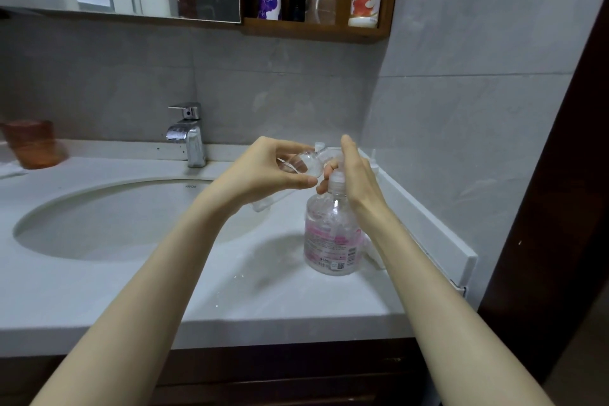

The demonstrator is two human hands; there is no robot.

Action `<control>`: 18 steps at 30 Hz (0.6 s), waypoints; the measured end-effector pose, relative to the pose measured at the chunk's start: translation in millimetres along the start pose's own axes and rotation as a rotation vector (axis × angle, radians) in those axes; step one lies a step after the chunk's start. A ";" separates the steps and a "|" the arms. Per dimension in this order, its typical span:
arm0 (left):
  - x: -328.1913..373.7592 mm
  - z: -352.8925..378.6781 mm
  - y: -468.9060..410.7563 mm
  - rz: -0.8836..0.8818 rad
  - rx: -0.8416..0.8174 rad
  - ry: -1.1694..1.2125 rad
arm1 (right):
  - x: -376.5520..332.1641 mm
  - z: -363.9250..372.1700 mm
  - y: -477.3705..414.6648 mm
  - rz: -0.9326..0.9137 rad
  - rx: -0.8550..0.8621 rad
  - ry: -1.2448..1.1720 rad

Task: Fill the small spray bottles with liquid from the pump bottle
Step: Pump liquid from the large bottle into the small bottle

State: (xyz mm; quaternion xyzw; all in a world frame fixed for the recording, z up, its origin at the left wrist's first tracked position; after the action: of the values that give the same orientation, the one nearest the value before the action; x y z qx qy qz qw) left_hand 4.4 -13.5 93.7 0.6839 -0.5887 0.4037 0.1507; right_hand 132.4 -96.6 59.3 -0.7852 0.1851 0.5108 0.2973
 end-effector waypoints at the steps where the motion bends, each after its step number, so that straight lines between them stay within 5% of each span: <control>1: -0.2 -0.3 0.5 -0.002 0.002 -0.001 | -0.9 0.0 0.6 0.003 0.002 0.013; 18: -7.3 1.2 -6.3 0.017 0.000 0.024 | -2.6 0.1 -3.2 -0.011 -0.065 -0.028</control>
State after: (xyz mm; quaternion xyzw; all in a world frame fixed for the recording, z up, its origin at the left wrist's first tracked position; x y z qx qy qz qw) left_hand 10.8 -7.7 89.3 0.6739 -0.5928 0.4131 0.1544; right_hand 133.1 -94.2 62.6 -0.7883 0.1599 0.5257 0.2768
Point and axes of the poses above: each hand's wrist, its own y-axis away from the middle knuckle, its own z-axis out of the palm, x = y × z, the point moved 2 cm from there along -y, towards the middle knuckle, and after that the axes turned 14 degrees about -x, right-handed, at the moved point
